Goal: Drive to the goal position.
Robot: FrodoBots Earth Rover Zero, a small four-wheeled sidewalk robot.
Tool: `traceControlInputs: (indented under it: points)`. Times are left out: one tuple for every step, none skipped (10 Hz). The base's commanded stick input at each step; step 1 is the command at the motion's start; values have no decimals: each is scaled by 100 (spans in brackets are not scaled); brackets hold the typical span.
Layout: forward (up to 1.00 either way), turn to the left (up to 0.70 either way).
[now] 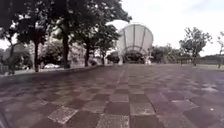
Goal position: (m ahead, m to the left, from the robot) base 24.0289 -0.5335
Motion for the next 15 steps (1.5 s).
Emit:
traceControlInputs:
  points:
    - [100, 0]
    - [100, 0]
    - [100, 0]
    - [100, 0]
    - [100, 0]
    - [100, 0]
    - [100, 0]
    - [100, 0]
    - [100, 0]
    - [100, 0]
    - [100, 0]
    - [100, -6]
    - [100, -32]
    - [100, -2]
    - [100, 0]
